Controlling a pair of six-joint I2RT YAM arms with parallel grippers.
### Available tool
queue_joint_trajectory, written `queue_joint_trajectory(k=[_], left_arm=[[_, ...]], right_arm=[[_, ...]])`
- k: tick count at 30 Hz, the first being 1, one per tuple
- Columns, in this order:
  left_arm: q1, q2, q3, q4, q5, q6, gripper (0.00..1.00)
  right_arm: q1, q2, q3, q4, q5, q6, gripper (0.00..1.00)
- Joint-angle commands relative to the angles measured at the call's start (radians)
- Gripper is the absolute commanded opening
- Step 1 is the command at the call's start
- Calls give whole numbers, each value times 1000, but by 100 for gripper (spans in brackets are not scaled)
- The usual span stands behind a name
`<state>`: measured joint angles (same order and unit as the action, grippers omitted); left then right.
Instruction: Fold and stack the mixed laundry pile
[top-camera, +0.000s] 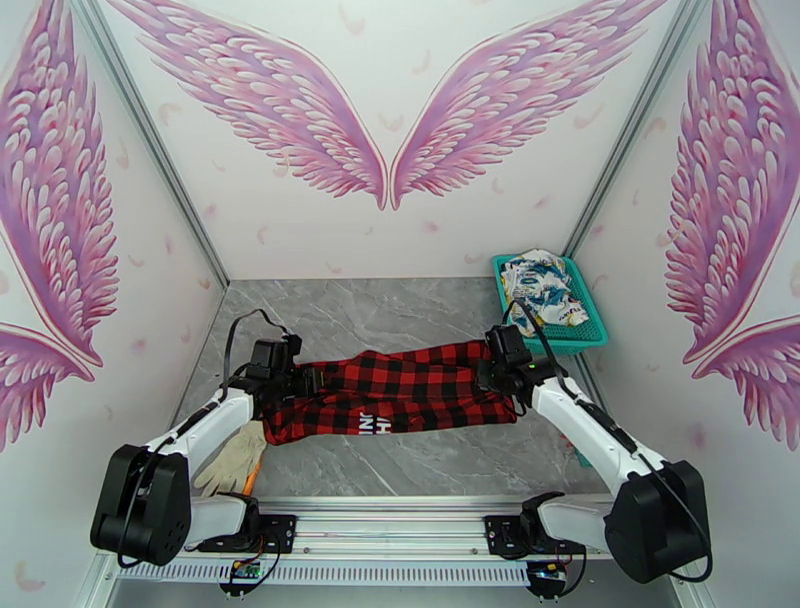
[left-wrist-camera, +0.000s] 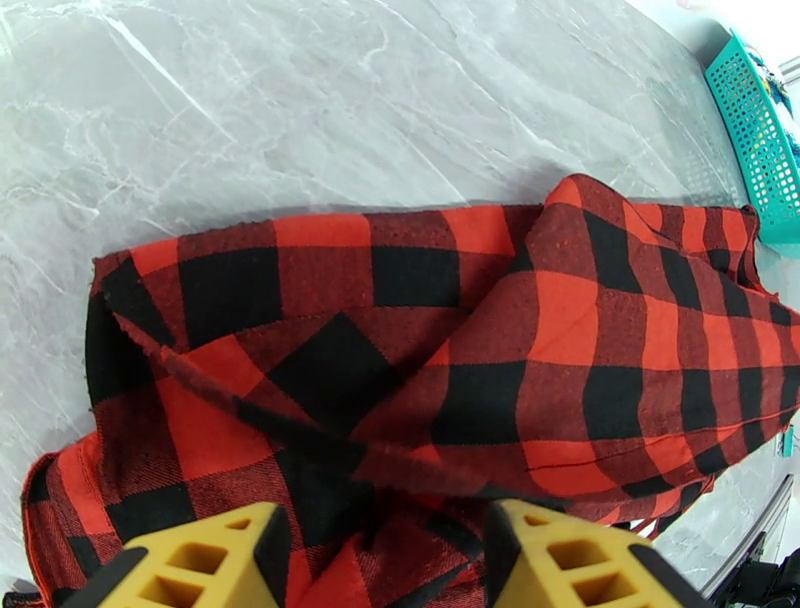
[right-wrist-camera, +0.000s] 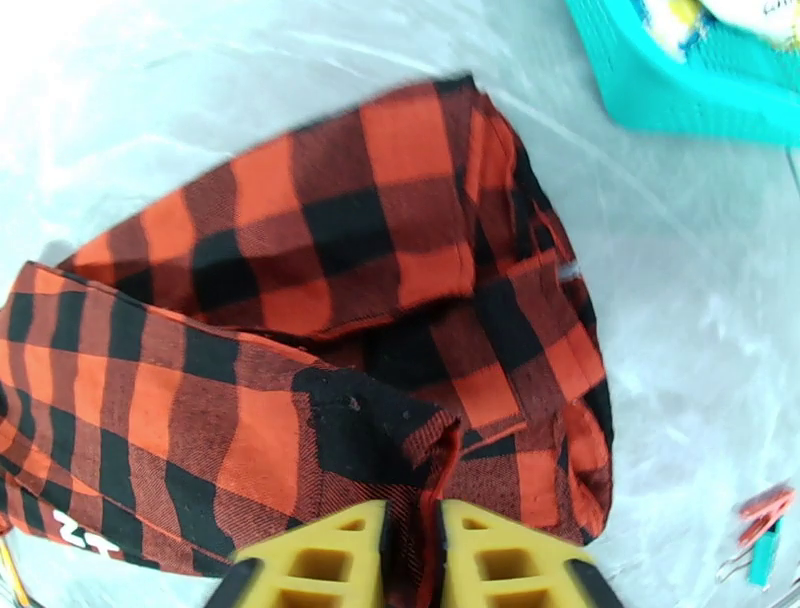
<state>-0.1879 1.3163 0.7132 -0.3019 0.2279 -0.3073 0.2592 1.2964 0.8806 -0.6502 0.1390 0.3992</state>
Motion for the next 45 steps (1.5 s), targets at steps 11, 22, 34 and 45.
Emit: queue_joint_trajectory(k=[11, 22, 34, 45], left_arm=[[-64, -196, 33, -171, -77, -15, 55], [-281, -213, -109, -305, -337, -320, 35], [-108, 151, -35, -4, -333, -319, 19], [26, 587, 366, 153, -199, -356, 22]], right_arm=[[59, 107, 117, 48, 75, -25, 58], [206, 472, 292, 159, -90, 7, 47], [198, 594, 340, 129, -55, 13, 47], [107, 402, 321, 40, -44, -57, 54]])
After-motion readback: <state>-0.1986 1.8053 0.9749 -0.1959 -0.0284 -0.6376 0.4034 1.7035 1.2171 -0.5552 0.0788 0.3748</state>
